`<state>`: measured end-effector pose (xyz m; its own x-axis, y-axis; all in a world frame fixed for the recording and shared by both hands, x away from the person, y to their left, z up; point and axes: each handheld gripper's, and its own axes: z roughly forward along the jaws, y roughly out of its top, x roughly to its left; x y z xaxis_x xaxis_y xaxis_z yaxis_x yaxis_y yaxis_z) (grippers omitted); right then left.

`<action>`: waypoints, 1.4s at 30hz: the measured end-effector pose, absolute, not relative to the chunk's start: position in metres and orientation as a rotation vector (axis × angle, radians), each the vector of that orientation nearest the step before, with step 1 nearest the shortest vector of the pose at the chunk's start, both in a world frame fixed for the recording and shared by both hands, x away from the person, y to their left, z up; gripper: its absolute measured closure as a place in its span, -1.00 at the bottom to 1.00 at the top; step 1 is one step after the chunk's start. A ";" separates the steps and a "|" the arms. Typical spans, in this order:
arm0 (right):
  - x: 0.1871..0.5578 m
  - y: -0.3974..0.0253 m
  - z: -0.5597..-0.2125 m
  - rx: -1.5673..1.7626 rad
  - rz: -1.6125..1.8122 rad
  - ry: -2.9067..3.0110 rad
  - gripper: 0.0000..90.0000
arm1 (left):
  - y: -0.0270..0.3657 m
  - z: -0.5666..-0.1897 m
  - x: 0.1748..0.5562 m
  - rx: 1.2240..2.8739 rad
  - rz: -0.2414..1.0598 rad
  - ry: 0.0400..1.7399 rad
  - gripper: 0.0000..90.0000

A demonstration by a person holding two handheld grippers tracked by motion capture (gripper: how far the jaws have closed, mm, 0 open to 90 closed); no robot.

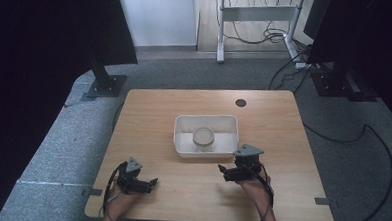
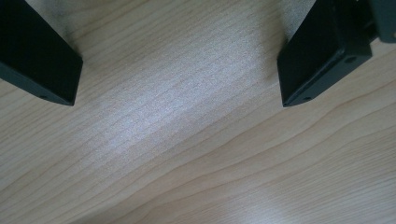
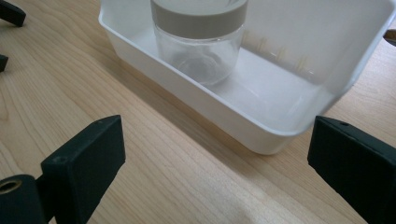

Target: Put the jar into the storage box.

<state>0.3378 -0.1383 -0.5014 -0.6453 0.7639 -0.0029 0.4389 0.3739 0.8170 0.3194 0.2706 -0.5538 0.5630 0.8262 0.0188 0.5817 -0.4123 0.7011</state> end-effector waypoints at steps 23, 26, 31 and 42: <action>0.321 -0.178 -0.508 1.114 1.131 2.210 -0.93 | 0.270 -0.554 0.319 2.139 0.485 1.129 -1.00; 0.319 -0.182 -0.509 1.122 1.129 2.201 -0.93 | 0.270 -0.554 0.319 2.139 0.485 1.129 -1.00; 0.316 -0.188 -0.510 1.137 1.125 2.191 -0.93 | 0.270 -0.554 0.319 2.139 0.485 1.129 -1.00; 0.309 -0.203 -0.515 1.175 1.106 2.167 -0.93 | 0.270 -0.554 0.319 2.139 0.486 1.129 -1.00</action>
